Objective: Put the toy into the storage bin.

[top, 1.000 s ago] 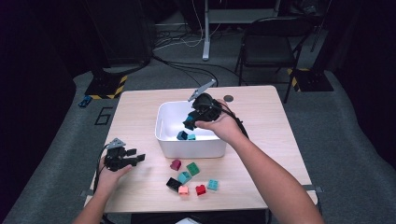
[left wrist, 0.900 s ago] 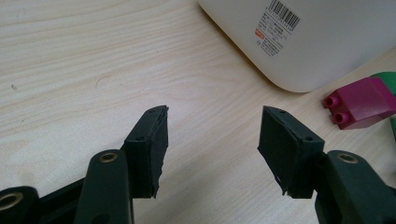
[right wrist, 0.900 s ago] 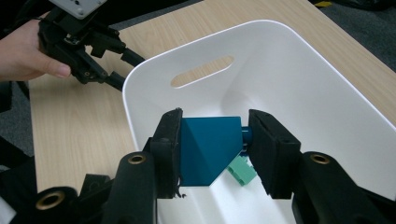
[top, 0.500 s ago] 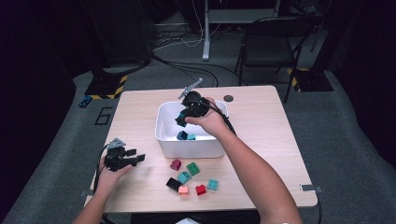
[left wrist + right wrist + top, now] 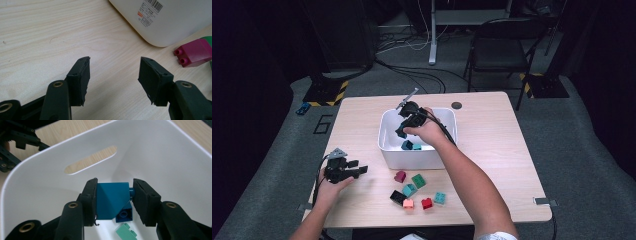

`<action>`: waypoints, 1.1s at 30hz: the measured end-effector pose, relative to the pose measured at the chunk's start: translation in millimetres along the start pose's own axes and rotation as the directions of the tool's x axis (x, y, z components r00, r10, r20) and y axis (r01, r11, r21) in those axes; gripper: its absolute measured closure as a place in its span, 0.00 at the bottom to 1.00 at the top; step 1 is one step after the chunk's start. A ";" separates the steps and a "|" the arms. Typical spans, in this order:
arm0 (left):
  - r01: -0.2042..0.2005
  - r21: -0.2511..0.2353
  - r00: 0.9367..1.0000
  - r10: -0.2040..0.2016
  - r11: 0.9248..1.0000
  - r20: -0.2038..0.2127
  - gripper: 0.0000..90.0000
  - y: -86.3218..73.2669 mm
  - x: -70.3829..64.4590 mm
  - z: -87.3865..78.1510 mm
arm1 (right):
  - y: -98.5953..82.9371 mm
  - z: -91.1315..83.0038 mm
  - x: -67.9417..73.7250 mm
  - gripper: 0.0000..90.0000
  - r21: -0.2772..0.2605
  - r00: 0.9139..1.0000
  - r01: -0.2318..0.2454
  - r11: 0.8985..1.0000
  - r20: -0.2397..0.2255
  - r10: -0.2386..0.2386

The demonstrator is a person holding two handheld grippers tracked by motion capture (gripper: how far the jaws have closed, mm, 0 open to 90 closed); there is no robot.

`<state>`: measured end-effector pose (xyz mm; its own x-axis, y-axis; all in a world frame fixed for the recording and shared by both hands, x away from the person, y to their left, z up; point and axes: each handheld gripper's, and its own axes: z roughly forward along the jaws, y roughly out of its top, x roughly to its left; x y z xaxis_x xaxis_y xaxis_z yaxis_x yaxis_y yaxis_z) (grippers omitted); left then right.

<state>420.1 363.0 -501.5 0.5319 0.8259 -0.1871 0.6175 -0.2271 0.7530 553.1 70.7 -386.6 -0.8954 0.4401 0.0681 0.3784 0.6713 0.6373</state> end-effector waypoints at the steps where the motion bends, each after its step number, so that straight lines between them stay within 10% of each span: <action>1: 0.001 0.001 1.000 -0.001 1.000 0.002 0.47 0.0 0.0 -0.1 | 0.0 3.0 0.2 0.62 0.014 1.000 -0.001 1.000 0.005 0.001; 15: 0.002 -0.004 1.000 -0.002 1.000 0.004 0.47 0.4 0.3 -0.8 | 4.6 14.8 4.4 0.58 0.032 1.000 0.011 0.999 0.029 -0.012; 33: 0.000 0.004 1.000 0.000 1.000 -0.003 0.47 0.4 -0.1 -0.3 | -6.8 -61.5 32.6 0.59 -0.050 0.999 0.044 0.998 0.024 -0.043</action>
<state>420.2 362.9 -501.0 0.5302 0.8273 -0.1858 0.6201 -0.2289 0.7504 506.9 43.9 -341.4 -0.9049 0.4250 0.0222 0.3264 0.6598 0.6769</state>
